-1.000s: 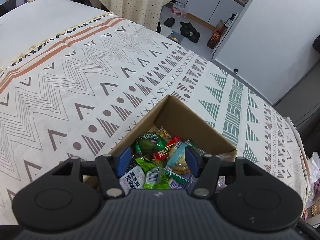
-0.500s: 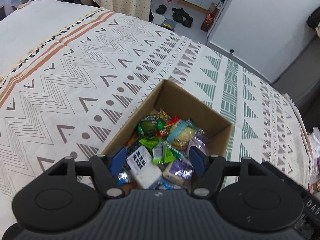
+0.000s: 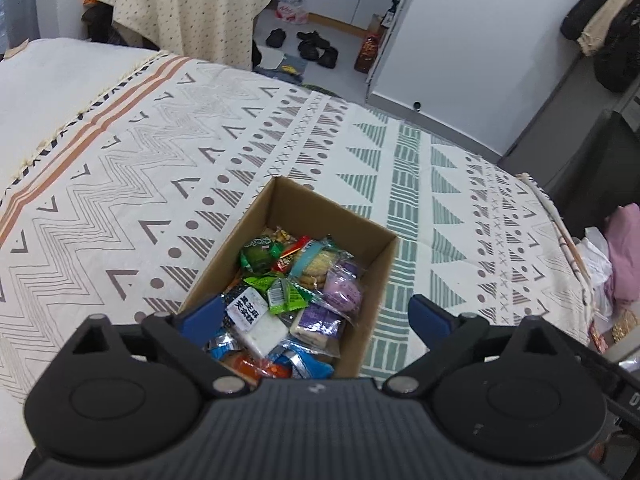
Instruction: Organize snacks
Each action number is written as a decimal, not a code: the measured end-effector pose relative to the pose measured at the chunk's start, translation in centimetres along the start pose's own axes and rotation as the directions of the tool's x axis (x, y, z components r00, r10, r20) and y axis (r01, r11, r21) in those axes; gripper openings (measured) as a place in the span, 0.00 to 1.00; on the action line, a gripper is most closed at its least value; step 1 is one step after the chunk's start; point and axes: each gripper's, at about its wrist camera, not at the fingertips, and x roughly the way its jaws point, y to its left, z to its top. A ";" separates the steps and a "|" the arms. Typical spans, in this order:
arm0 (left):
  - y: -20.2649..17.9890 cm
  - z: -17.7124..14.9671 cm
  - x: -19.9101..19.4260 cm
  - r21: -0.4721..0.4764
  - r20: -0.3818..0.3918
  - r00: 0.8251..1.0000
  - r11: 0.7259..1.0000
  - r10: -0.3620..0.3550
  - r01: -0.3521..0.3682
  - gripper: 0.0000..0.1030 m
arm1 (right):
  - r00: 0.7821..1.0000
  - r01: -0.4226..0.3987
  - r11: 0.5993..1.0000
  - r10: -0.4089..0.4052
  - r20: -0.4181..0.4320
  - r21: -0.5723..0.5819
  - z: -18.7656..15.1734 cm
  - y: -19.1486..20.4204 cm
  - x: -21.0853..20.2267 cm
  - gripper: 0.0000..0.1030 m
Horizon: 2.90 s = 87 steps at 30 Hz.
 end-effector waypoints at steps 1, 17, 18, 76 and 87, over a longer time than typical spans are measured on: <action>-0.1 -0.2 -0.4 0.007 0.005 1.000 1.000 -0.007 0.007 1.00 | 1.000 0.005 1.000 -0.004 0.008 -0.001 -0.1 0.2 -0.5 0.84; -0.3 -2.2 -7.6 0.128 0.069 0.995 0.990 -0.070 0.061 1.00 | 0.993 0.084 0.996 -0.087 0.078 0.043 -2.1 1.2 -7.5 0.97; -0.3 -2.3 -8.0 0.135 0.072 0.995 0.989 -0.073 0.063 1.00 | 0.992 0.090 0.995 -0.094 0.082 0.041 -2.3 1.3 -7.9 0.97; 5.0 -13.1 -19.9 0.374 0.151 0.982 0.926 -0.114 0.050 1.00 | 0.976 0.200 0.973 -0.187 0.108 -0.119 -12.1 7.0 -18.5 1.00; 5.4 -13.2 -19.7 0.371 0.143 0.983 0.927 -0.111 0.051 1.00 | 0.978 0.201 0.972 -0.194 0.074 -0.120 -12.5 6.8 -17.8 1.00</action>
